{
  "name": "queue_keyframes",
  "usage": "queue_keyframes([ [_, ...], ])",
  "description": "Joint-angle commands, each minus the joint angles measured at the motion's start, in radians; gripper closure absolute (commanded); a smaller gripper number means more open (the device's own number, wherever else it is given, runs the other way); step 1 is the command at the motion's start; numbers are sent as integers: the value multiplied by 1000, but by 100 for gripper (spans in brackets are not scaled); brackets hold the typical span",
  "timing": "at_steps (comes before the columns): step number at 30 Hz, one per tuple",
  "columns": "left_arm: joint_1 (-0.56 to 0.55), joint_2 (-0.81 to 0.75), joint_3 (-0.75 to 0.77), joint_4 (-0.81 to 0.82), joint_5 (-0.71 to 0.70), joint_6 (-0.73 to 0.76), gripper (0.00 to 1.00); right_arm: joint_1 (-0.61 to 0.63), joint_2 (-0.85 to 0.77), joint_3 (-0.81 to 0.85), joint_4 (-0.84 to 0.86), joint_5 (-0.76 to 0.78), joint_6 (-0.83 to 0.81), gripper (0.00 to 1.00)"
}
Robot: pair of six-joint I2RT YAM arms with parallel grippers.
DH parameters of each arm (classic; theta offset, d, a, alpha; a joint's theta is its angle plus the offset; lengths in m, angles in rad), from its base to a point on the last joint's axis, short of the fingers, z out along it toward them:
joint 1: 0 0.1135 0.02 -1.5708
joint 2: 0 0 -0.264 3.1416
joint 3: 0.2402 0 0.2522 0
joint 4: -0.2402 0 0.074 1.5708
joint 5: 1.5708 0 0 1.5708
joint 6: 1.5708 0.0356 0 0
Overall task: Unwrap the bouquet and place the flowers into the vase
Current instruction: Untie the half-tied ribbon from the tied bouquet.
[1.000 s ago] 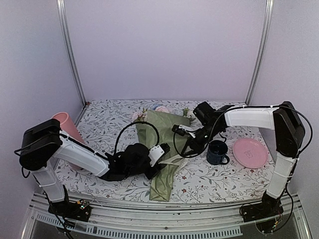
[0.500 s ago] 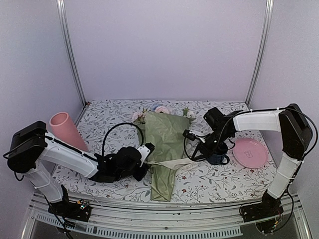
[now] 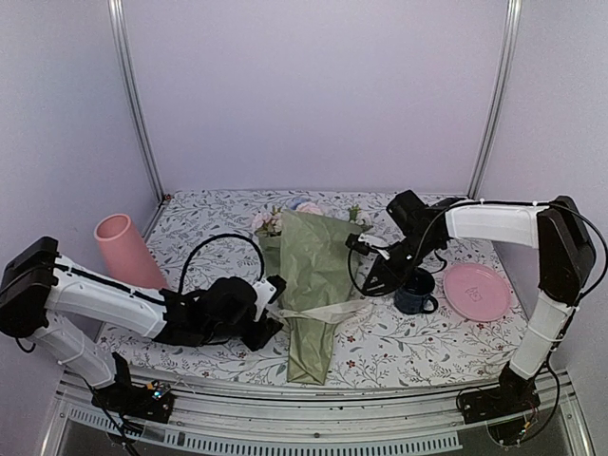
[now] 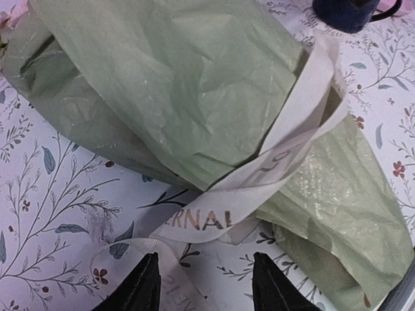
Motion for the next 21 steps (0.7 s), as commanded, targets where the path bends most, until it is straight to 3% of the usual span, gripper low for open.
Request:
queue_keyframes([
  [1, -10, -49, 71, -17, 172, 110, 49, -6, -11, 119, -33, -32, -32, 66],
  [9, -15, 7, 181, 63, 237, 281, 48, 14, 113, 279, -37, -119, -50, 64],
  [17, -10, 129, 227, 119, 250, 296, 53, 98, 234, 332, -48, -114, -84, 63],
  [21, -5, 152, 216, 108, 227, 307, 50, 117, 281, 329, -45, -84, -110, 62],
])
